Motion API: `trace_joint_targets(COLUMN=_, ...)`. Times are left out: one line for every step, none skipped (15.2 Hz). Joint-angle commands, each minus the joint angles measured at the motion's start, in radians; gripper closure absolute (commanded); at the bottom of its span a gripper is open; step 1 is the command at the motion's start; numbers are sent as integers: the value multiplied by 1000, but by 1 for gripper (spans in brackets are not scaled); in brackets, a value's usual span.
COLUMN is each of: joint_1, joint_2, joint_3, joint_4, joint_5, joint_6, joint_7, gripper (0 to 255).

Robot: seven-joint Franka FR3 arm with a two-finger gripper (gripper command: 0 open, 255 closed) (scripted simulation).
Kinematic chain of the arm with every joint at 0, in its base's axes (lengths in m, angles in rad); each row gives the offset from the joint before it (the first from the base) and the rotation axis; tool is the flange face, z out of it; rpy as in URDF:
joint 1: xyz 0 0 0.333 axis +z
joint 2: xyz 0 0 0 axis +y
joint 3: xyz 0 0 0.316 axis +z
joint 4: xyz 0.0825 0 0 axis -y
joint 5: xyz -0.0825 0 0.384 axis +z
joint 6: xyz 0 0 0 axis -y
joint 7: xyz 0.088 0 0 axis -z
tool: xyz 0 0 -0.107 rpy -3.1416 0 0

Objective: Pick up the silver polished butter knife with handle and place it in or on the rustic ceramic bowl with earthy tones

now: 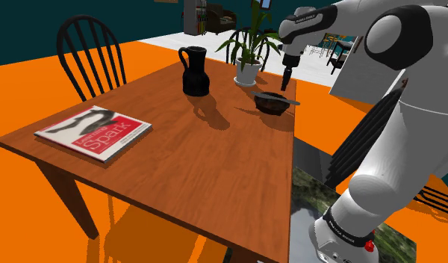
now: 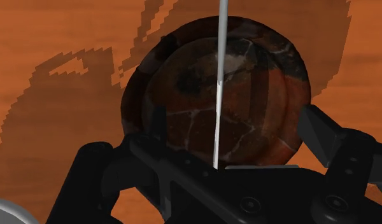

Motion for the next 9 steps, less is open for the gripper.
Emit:
trace_joint_targets(joint_1=0, joint_2=-1, joint_3=0, joint_4=60, joint_5=-1, joint_6=-62, joint_7=1, gripper=0)
trace_joint_targets(joint_1=0, joint_2=-2, joint_3=0, joint_4=86, joint_5=-1, joint_6=-88, joint_7=1, gripper=0)
trace_joint_targets(joint_1=0, joint_2=-2, joint_3=0, joint_4=86, joint_5=-1, joint_6=-88, joint_7=1, gripper=0)
trace_joint_targets(joint_1=0, joint_2=-2, joint_3=0, joint_4=86, joint_5=-1, joint_6=-88, joint_7=1, gripper=0)
trace_joint_targets(joint_1=0, joint_2=-2, joint_3=0, joint_4=86, joint_5=-1, joint_6=-88, joint_7=1, gripper=0)
trace_joint_targets(joint_1=0, joint_2=-2, joint_3=0, joint_4=86, joint_5=-1, joint_6=-88, joint_7=1, gripper=0)
trace_joint_targets(joint_1=0, joint_2=-2, joint_3=0, joint_4=86, joint_5=-1, joint_6=-88, joint_7=1, gripper=0)
trace_joint_targets(joint_1=0, joint_2=-2, joint_3=0, joint_4=86, joint_5=-1, joint_6=-88, joint_7=1, gripper=0)
trace_joint_targets(joint_1=0, joint_2=-2, joint_3=0, joint_4=86, joint_5=-1, joint_6=-88, joint_7=1, gripper=0)
